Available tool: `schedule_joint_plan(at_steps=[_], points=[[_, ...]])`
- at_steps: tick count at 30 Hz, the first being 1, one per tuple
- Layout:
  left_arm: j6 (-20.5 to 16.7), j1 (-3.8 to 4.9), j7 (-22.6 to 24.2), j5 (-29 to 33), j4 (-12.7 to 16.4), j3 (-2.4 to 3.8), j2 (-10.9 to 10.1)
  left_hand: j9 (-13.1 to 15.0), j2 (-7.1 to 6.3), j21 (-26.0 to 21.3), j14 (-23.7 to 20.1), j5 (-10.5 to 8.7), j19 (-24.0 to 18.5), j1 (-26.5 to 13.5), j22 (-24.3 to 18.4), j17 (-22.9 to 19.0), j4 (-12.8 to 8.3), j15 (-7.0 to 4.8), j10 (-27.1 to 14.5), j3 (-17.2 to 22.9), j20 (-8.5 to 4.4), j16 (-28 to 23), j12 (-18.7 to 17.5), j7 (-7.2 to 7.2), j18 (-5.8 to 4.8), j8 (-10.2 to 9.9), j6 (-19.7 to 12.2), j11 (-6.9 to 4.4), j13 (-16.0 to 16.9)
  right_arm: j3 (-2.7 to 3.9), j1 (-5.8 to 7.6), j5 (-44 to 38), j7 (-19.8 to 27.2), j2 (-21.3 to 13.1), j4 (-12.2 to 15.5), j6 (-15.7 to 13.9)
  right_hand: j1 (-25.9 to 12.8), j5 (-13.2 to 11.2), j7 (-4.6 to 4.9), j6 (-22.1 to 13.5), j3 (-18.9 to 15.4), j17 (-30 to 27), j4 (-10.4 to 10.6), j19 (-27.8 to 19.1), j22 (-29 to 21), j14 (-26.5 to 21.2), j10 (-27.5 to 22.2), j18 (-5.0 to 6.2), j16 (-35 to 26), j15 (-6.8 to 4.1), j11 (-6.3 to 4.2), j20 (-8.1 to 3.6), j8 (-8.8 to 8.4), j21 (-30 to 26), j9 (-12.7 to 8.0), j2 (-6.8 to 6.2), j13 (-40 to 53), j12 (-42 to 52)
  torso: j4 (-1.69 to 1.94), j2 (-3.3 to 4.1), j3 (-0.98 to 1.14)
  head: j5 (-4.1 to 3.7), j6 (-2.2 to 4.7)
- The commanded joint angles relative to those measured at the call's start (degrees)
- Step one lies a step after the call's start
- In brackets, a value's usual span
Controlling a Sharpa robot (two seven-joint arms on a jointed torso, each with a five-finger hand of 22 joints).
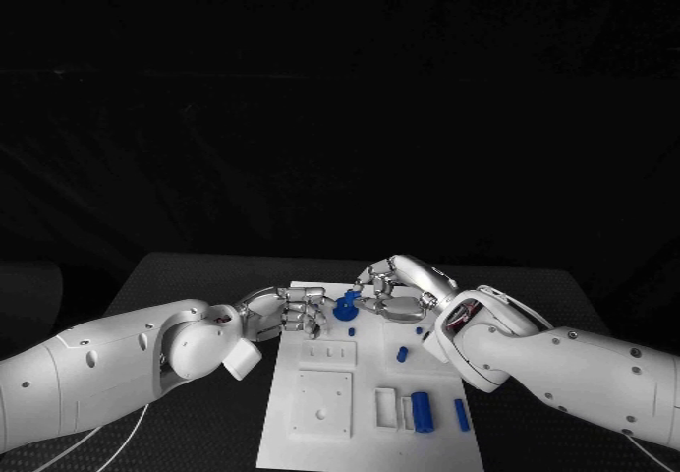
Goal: Assemble the parts on the task board
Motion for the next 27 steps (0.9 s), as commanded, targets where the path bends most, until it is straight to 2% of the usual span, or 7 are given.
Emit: schedule_joint_plan(at_steps=[1,5,8,13,20,24,27], points=[[-11.2,0.18,7.5,-16.2,0.2,0.04,-0.1,0.2,-0.93,0.4,-0.3,-0.4,-0.2,0.0,1.2,0.1,0.6,-0.08,-0.4,-0.1,-0.29,0.4,0.5,1.65,0.97,0.5,-0.3,-0.03,0.2,0.01,-0.02,13.9,-2.3,-0.4,-0.6,4.2,-0.1,-0.1,1.05,1.3,0.0,0.1,-0.4,-0.2,0.8,0.0,0.1,0.37,0.2,-0.43,-0.28,-0.23,0.0,0.4,1.6,0.78,0.1,0.2,-0.05,-0.02,-0.04,-0.04,0.23],[-19.9,0.2,13.8,-29.7,1.6,0.03,-0.5,1.2,0.63,0.5,-1.5,-0.27,-1.9,3.0,1.2,0.0,-1.4,0.38,-1.7,-0.5,0.2,0.3,0.8,1.07,0.84,2.6,2.3,-0.28,0.2,0.01,0.01,23.0,-4.5,-0.8,-1.8,7.7,-0.5,-0.1,1.11,1.2,-0.2,0.1,-1.1,-0.4,0.8,-0.2,-0.1,0.37,0.4,-0.41,-0.21,-0.2,-0.05,0.5,1.7,1.3,0.5,0.2,-0.05,-0.05,-0.06,-0.18,0.53],[-25.5,0.21,17.3,-39.9,3.2,0.04,-0.8,1.7,3.82,1.3,-1.2,1.38,-1.9,8.7,1.0,-0.3,-6.9,0.27,-1.6,-1.3,0.17,0.5,1.4,0.02,0.97,4.4,5.3,-0.75,0.1,0.01,0.24,30.9,-7.0,-1.1,-3.0,11.9,-1.1,-0.1,1.18,1.0,-0.4,0.0,-1.7,-0.7,0.8,-0.5,-0.2,0.37,0.5,-0.35,-0.14,-0.11,-0.13,0.5,1.9,1.92,0.9,0.1,-0.02,-0.08,-0.07,-0.43,0.87],[-27.4,1.08,17.0,-45.6,3.9,0.03,-0.4,1.2,5.29,1.1,-0.5,1.38,-1.8,10.4,0.6,-1.1,-8.8,0.43,-1.1,-1.5,0.32,-0.3,-0.1,-0.9,0.92,5.1,7.5,-0.68,-1.5,0.01,0.77,36.8,-9.9,-0.9,-4.8,18.1,-1.6,-0.1,1.25,0.8,-0.5,0.0,-2.5,-0.9,0.8,-0.7,-0.4,0.37,0.7,-0.3,-0.08,-0.04,-0.22,0.6,2.0,2.55,1.2,0.1,-0.06,-0.07,0.0,-0.45,1.18],[-23.6,2.01,12.3,-43.4,2.8,-0.03,0.9,0.4,5.87,1.1,0.9,0.26,-0.7,5.6,0.1,-1.6,-5.1,-0.06,0.9,-2.7,-0.14,-0.7,-1.0,-0.98,1.27,4.7,7.7,-1.34,-2.7,0.0,1.31,41.6,-11.7,-0.8,-5.9,23.0,-2.1,-0.1,1.31,0.7,-0.6,0.0,-3.0,-1.1,0.8,-0.9,-0.6,0.37,0.9,-0.25,-0.01,0.04,-0.3,0.7,2.1,3.05,1.5,0.0,-0.17,0.05,0.09,-0.45,1.22],[-19.1,2.39,7.9,-35.2,2.6,-0.09,1.7,-0.2,5.28,0.7,1.5,-0.19,-0.4,-1.9,-0.4,-1.9,1.2,-0.52,1.8,-4.3,-0.57,-0.9,-1.9,-1.02,1.61,4.3,7.7,-1.57,-3.6,0.0,1.48,43.4,-12.4,-0.7,-6.4,25.0,-2.6,-0.1,1.39,0.5,-0.8,0.0,-3.8,-1.3,0.8,-1.1,-0.7,0.37,1.1,-0.16,0.07,0.11,-0.4,0.8,2.3,3.62,1.9,0.1,-0.17,0.05,0.12,-0.4,1.05],[-14.9,2.71,4.7,-29.2,2.6,-0.18,2.2,-0.6,7.28,0.6,1.7,-0.24,-0.5,-6.0,-0.5,-2.0,6.1,-0.8,2.6,-5.5,-0.88,-0.8,-2.3,-1.25,1.74,4.3,8.2,-1.8,-4.2,0.0,1.52,44.1,-12.6,-0.7,-6.6,26.1,-2.8,-0.1,1.42,0.5,-0.8,0.0,-4.0,-1.4,0.8,-1.3,-0.8,0.37,1.2,-0.12,0.1,0.15,-0.45,0.9,2.3,3.83,2.0,0.1,-0.07,0.02,0.1,-0.46,0.92]])
